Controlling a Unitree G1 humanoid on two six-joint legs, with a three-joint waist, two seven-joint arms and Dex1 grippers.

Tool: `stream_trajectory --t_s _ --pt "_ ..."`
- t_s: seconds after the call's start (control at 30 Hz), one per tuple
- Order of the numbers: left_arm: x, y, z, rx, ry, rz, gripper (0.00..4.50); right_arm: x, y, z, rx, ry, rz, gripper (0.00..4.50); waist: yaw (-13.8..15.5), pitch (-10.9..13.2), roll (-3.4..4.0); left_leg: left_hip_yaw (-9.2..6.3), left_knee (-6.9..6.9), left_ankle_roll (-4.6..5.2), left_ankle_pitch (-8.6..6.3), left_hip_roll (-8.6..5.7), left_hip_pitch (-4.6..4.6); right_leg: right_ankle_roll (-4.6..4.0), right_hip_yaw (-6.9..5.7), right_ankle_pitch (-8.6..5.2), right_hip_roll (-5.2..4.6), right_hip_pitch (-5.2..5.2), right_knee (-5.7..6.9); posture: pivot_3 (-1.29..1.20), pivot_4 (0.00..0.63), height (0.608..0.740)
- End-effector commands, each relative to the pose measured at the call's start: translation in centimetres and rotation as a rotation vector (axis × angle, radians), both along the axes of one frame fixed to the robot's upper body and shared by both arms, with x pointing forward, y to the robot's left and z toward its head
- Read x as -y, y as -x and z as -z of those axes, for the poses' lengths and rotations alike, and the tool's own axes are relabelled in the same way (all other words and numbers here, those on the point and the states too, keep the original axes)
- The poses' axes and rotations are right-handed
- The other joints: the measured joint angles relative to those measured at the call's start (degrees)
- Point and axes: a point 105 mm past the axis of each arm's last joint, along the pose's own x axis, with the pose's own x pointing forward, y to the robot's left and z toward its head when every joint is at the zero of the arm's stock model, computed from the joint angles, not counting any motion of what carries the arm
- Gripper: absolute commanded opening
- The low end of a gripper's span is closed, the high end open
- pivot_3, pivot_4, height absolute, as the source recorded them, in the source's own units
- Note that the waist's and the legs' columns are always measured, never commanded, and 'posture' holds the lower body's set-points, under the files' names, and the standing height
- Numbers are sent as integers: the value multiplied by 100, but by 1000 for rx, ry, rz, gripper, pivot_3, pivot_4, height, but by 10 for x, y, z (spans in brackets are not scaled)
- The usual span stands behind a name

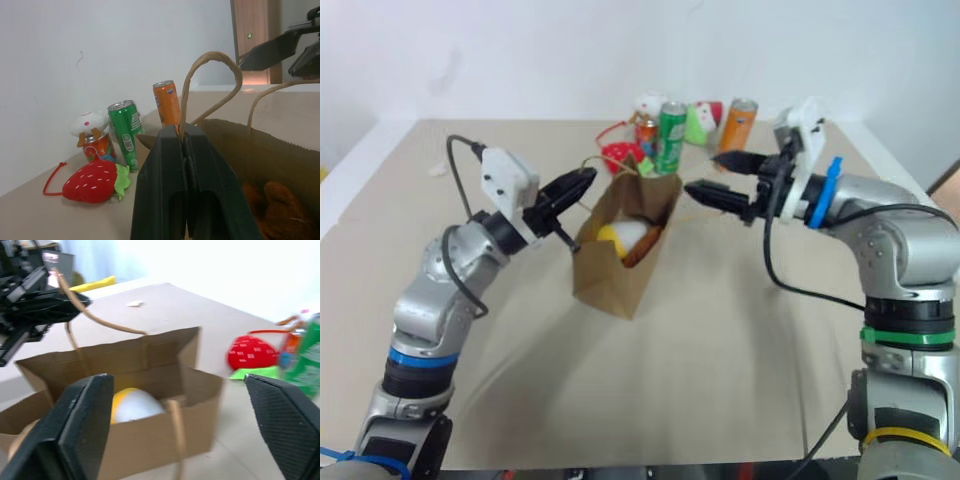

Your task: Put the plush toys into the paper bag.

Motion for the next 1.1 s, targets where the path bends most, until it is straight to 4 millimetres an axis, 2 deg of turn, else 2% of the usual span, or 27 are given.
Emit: stream_trajectory --t_s 0.03,0.13,0.2,0.33,0.37,0.5,0.57,0.63,0.8,0.93,0.97,1.1 --pt "-2 6 -15 44 21 44 589 22 8 -32 84 -91 61 4500 1 0 0 0 0 0 0 0 0 0 0 0 1 -1 0 0 150 740" --pt "-2 11 -19 46 44 84 1578 34 9 -28 69 -83 103 4500 2 0 0 0 0 0 0 1 0 0 0 0 1 0 0 0 150 740" --pt "-3 13 -23 54 55 95 2452 42 10 -23 53 -72 123 4500 2 0 0 0 0 0 0 0 0 0 0 0 0 1 0 0 150 740" --pt "-12 17 -35 75 79 105 4132 63 14 -3 -14 -45 174 4500 3 0 0 -1 0 0 0 -1 0 0 0 0 -1 2 0 0 150 740" --pt "-15 20 -37 68 82 116 4336 68 16 5 -43 -26 181 4500 -1 0 1 0 0 0 0 -1 1 0 0 0 0 2 0 0 150 740" --pt "-27 32 -39 47 64 150 4436 78 26 30 -133 49 195 4500 -6 0 1 -1 -2 1 0 3 1 0 0 -1 4 0 1 0 150 740" --pt "-42 36 -28 5 39 121 4436 71 34 43 -162 106 151 4500 -16 -2 5 1 -2 0 0 5 4 -1 2 -1 5 -1 1 0 150 740" --pt "-52 41 -16 -45 9 106 4436 56 42 51 -185 130 85 4500 -55 -6 11 6 -5 0 0 8 12 -2 7 -2 9 1 2 0 150 740" --pt "-54 70 8 -159 -76 186 4500 3 65 53 -197 135 -134 2281 -52 -3 8 -3 -2 -5 10 16 15 -4 -1 1 14 1 9 0 150 740" --pt "-50 80 22 -221 -101 206 4500 -35 72 48 -170 112 -254 273 -19 -3 8 -1 0 0 15 10 18 -13 0 -4 9 5 9 0 150 740" --pt "-47 82 26 -232 -98 213 4500 -43 73 49 -168 112 -277 29 -12 -3 8 1 0 1 16 9 19 -21 1 -9 7 5 9 0 150 740" --pt "-32 82 41 -255 -102 223 4500 -62 78 56 -175 110 -331 29 25 -4 7 -2 0 3 20 0 16 -22 1 -9 0 10 7 0 150 740"
